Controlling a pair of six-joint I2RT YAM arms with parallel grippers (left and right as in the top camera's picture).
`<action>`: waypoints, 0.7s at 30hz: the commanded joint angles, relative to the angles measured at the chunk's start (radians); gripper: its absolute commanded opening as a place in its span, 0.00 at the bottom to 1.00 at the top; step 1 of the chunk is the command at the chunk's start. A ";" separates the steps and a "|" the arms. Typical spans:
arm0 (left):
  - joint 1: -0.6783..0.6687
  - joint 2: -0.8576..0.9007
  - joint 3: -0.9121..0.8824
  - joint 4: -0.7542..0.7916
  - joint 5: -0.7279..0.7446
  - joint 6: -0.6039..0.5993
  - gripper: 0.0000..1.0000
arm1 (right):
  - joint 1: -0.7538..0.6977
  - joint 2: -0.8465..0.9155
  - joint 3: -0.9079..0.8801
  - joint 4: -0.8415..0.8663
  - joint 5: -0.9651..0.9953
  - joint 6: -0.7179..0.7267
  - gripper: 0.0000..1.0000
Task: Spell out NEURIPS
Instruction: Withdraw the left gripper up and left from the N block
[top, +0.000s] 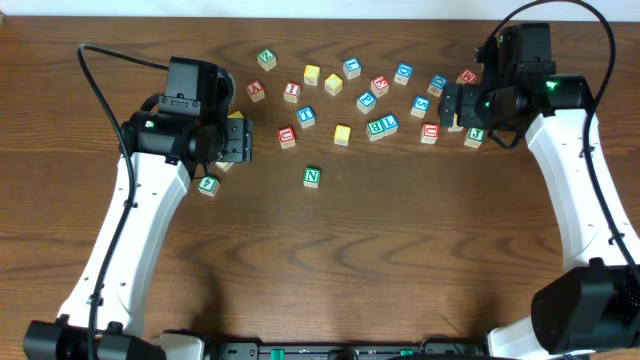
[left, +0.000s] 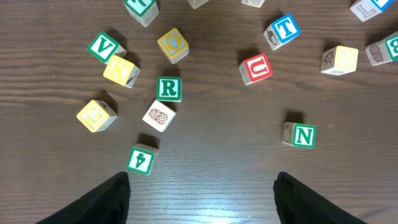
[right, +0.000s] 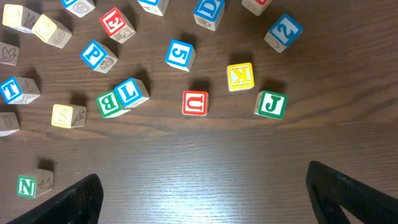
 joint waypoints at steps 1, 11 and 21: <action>0.004 -0.005 0.019 0.003 -0.009 0.010 0.75 | 0.005 -0.002 0.018 0.012 0.007 0.008 0.99; 0.004 -0.005 0.018 0.030 -0.009 0.010 0.78 | 0.007 -0.002 0.018 0.045 -0.015 0.008 0.99; 0.004 -0.001 0.017 0.066 -0.008 0.010 0.79 | 0.008 -0.002 0.018 0.076 -0.019 0.049 0.99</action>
